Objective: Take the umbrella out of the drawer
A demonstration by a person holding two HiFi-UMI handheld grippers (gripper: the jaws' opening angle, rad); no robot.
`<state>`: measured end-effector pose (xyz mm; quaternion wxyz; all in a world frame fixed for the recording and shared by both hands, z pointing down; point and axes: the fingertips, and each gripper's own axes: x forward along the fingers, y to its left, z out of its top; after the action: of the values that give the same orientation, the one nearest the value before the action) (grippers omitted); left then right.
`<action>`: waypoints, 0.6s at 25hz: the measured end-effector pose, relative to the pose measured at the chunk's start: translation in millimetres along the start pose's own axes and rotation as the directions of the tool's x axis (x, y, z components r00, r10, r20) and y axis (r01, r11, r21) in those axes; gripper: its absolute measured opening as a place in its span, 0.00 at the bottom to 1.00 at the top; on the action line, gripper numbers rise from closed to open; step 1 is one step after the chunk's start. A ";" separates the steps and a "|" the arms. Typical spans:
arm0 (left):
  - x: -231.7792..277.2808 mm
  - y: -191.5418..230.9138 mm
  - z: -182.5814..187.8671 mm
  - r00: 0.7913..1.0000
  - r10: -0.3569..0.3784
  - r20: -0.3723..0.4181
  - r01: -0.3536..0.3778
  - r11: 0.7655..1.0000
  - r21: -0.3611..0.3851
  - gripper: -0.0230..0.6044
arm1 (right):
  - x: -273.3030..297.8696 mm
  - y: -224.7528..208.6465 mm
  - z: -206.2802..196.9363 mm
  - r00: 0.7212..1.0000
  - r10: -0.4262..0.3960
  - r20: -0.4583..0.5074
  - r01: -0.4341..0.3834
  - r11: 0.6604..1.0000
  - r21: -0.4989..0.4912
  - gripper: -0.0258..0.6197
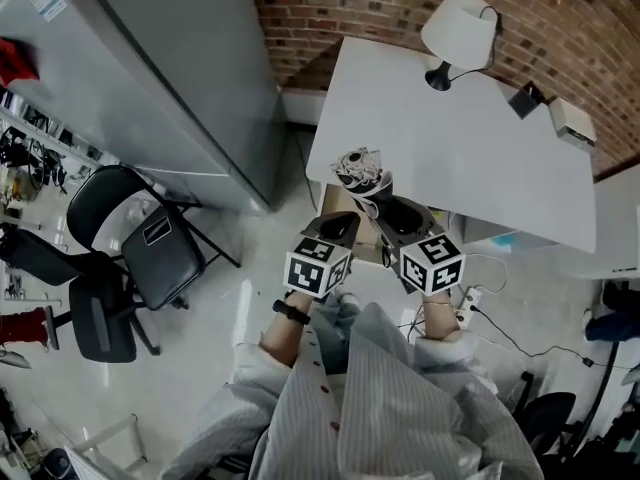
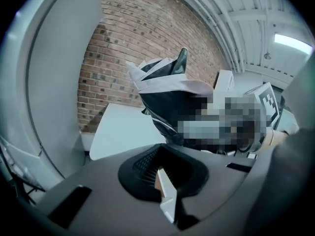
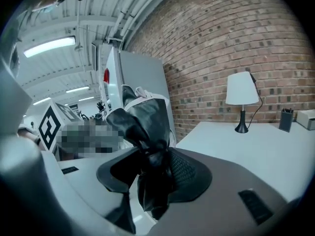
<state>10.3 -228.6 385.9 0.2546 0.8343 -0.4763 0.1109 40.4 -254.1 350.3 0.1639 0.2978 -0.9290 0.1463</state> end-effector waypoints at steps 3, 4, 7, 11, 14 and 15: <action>0.0 -8.8 23.8 0.999 -0.029 0.032 0.028 0.999 0.034 0.05 | -16.8 -1.1 19.7 0.998 -0.019 0.061 0.018 1.000 0.022 0.34; -0.1 -11.7 31.8 0.998 -0.039 0.044 0.037 0.998 0.043 0.05 | -22.3 -1.9 25.4 0.997 -0.026 0.077 0.025 0.999 0.023 0.34; -0.9 -21.8 52.1 0.995 -0.068 0.072 0.063 0.996 0.069 0.05 | -39.2 -6.2 39.8 0.992 -0.055 0.117 0.052 0.998 0.029 0.34; -0.8 -38.6 72.3 0.988 -0.115 0.103 0.104 0.989 0.108 0.05 | -62.9 -14.7 54.3 0.981 -0.100 0.167 0.091 0.994 0.060 0.34; -1.3 -51.9 83.9 0.980 -0.159 0.121 0.145 0.983 0.114 0.05 | -82.1 -18.4 62.6 0.969 -0.134 0.207 0.117 0.989 0.092 0.34; -1.7 -55.9 87.8 0.977 -0.172 0.127 0.158 0.981 0.116 0.05 | -87.8 -19.1 65.3 0.965 -0.143 0.219 0.124 0.987 0.098 0.34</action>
<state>51.9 -250.6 293.0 0.1854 0.8889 -0.4150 0.0572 105.2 -248.8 260.3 0.0545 0.3811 -0.9124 0.1389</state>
